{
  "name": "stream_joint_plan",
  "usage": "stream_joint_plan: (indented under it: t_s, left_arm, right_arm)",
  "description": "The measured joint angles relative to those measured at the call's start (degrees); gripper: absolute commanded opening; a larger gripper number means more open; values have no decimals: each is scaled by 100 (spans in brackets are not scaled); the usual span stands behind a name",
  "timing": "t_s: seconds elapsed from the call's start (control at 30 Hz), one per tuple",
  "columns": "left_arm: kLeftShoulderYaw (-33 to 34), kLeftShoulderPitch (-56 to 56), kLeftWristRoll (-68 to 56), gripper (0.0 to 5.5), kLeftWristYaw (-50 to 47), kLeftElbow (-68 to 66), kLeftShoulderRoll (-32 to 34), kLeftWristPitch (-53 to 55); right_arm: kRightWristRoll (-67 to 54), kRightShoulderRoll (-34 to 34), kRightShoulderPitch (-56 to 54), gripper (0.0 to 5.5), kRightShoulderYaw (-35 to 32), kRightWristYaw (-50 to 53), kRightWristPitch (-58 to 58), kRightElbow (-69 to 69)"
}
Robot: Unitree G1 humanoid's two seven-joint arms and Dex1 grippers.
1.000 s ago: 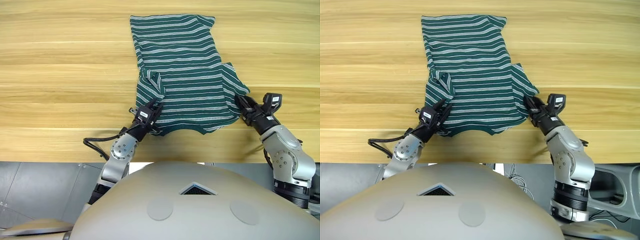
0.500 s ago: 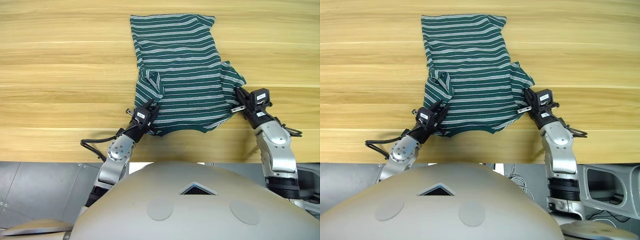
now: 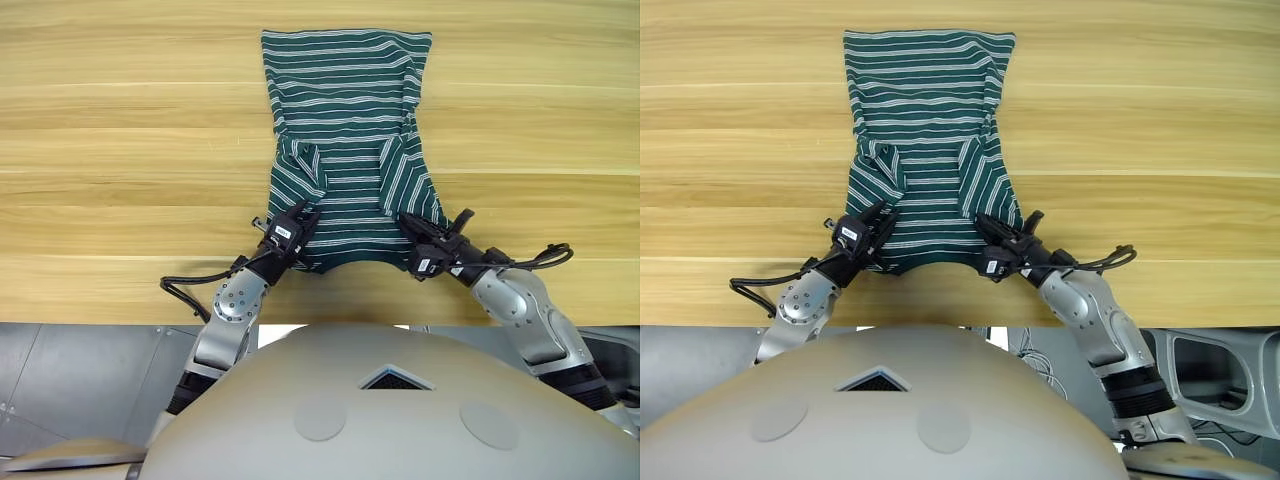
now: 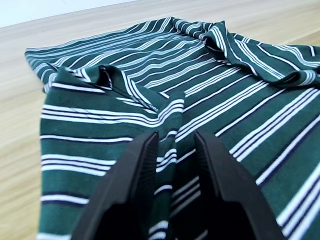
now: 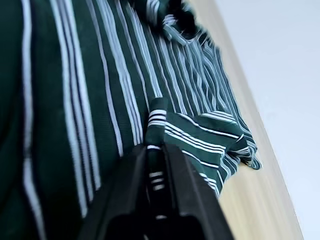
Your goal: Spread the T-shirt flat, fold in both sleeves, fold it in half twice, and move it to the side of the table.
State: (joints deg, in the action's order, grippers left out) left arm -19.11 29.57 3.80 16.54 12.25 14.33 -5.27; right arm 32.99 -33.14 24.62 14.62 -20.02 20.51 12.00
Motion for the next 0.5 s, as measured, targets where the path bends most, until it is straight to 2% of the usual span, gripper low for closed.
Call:
stream_joint_plan:
  t_s: [0.13,0.2,0.3,0.33,0.4,0.5]
  left_arm:
    - [19,112,190,124,0,114,261,-8]
    - [72,140,342,124,-9,161,437,-50]
    - [156,324,396,124,-70,274,683,-124]
    - [153,430,398,124,-64,361,723,-117]
    - [237,652,211,141,-31,666,713,-150]
    - [553,514,-1520,184,227,1887,569,-205]
  right_arm:
    - [-997,-44,110,182,-89,-754,-570,449]
    - [-2205,-189,278,182,-208,-1444,-1150,1094]
    - [-4143,-759,45,182,-1136,-2393,-1507,1823]
    - [-4576,-989,-84,182,-1525,-2707,-1509,1748]
    - [-4955,-1522,-280,219,-2240,-3330,-1108,1025]
    - [-5000,-1919,-191,269,-2531,-4031,-713,125]
